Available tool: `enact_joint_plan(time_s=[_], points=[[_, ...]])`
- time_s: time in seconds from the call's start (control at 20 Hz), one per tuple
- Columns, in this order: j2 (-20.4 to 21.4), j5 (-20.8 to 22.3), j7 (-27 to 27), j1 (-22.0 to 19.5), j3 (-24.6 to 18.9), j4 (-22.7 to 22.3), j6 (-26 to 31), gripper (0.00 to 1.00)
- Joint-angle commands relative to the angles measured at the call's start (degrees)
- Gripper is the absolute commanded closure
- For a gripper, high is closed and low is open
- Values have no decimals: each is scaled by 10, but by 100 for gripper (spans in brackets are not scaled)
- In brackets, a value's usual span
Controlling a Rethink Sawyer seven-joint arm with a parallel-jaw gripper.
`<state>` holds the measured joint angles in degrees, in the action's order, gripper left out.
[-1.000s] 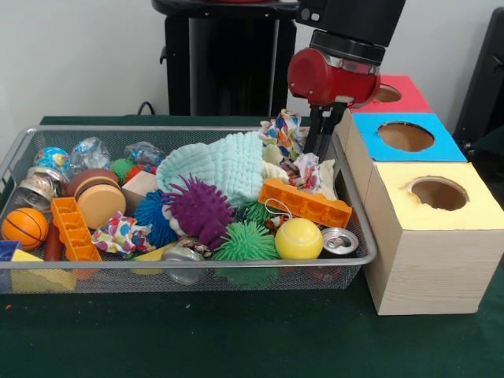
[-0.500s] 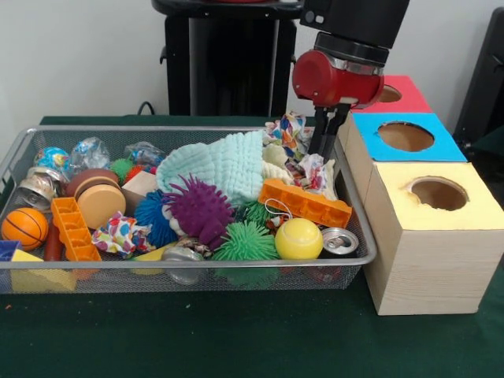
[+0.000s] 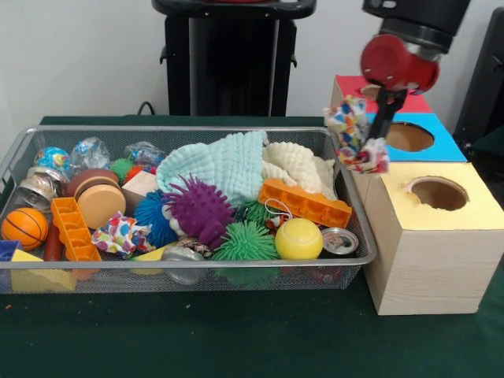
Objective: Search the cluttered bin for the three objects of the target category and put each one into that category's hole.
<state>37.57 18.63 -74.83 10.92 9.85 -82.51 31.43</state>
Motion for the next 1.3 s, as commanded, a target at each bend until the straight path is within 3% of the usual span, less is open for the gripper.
enact_joint_plan(time_s=[0.05,0.5,0.7,0.95,1.3], points=[[-45,-17,-185,65,39,42,95,100],[-64,-42,-195,83,57,32,64,100],[-67,-50,-193,68,45,8,18,100],[-74,-45,-170,53,28,14,1,100],[-96,-45,-200,60,30,12,-53,100]])
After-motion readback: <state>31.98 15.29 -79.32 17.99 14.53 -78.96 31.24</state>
